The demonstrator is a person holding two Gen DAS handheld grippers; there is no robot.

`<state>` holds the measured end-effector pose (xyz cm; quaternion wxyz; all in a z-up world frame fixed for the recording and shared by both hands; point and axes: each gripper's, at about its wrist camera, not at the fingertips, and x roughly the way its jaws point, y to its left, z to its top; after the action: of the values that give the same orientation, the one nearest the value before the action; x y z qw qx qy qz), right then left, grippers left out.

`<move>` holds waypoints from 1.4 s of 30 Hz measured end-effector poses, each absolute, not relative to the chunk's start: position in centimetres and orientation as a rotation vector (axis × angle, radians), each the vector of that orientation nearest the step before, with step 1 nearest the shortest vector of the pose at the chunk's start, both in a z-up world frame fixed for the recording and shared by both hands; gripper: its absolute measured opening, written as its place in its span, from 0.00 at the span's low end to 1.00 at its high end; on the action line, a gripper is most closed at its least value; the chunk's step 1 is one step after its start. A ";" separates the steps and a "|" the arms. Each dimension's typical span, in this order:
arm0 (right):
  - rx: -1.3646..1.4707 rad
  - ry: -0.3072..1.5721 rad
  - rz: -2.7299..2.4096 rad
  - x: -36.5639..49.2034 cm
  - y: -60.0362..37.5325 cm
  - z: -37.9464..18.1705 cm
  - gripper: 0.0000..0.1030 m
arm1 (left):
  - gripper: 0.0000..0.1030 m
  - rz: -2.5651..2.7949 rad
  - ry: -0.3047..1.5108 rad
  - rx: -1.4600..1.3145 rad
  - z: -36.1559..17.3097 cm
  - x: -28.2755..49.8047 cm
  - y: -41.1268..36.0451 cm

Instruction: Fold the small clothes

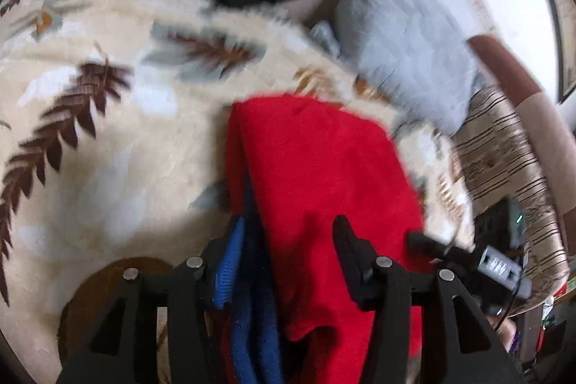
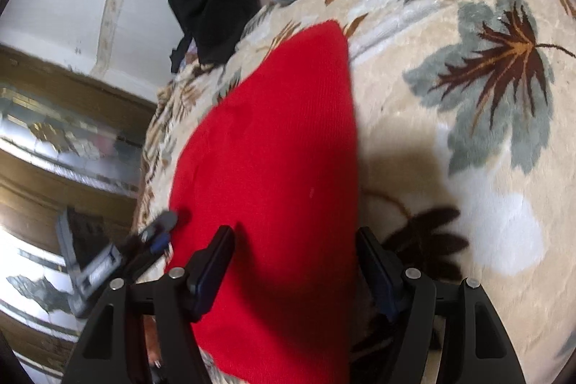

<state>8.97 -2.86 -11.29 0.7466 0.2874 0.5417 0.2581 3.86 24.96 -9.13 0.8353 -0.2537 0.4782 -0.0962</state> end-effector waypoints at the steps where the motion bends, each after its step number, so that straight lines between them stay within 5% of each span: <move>1: 0.637 1.197 0.566 9.4 -2.7 -11.7 0.71 | 0.50 -0.214 1.057 -0.558 -10.2 4.2 24.8; 4: 0.624 1.222 0.594 10.2 -1.3 -12.6 0.69 | 0.38 -0.223 1.049 -0.567 -10.7 4.2 25.0; 6: 0.530 1.216 0.578 10.1 -0.4 -11.9 0.57 | 0.30 -0.218 1.035 -0.538 -10.3 3.9 24.9; 11: 0.368 1.143 0.599 9.4 0.3 -7.9 0.45 | 0.27 -0.230 0.947 -0.474 -7.1 3.5 22.9; 18: 0.367 1.002 0.572 10.3 -6.4 -3.1 0.46 | 0.29 -0.271 0.881 -0.461 -4.4 7.0 17.1; 22: 0.437 1.104 0.470 12.4 -10.4 -7.6 0.63 | 0.35 -0.168 1.077 -0.393 -8.8 9.4 15.0; 25: 0.503 1.124 0.434 11.4 -12.7 -9.7 0.63 | 0.35 -0.156 1.024 -0.398 -7.5 7.6 16.0; 31: 0.502 0.963 0.481 8.2 -13.0 -4.9 0.63 | 0.37 -0.185 0.931 -0.329 -3.4 3.3 15.7; 42: 0.604 1.045 0.602 8.6 -9.3 -6.1 0.66 | 0.43 -0.115 1.077 -0.245 -8.4 3.6 13.8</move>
<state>8.61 -9.26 -6.09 0.7810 0.2795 0.4840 0.2786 3.56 13.81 -8.45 0.8498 -0.1163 0.5111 -0.0546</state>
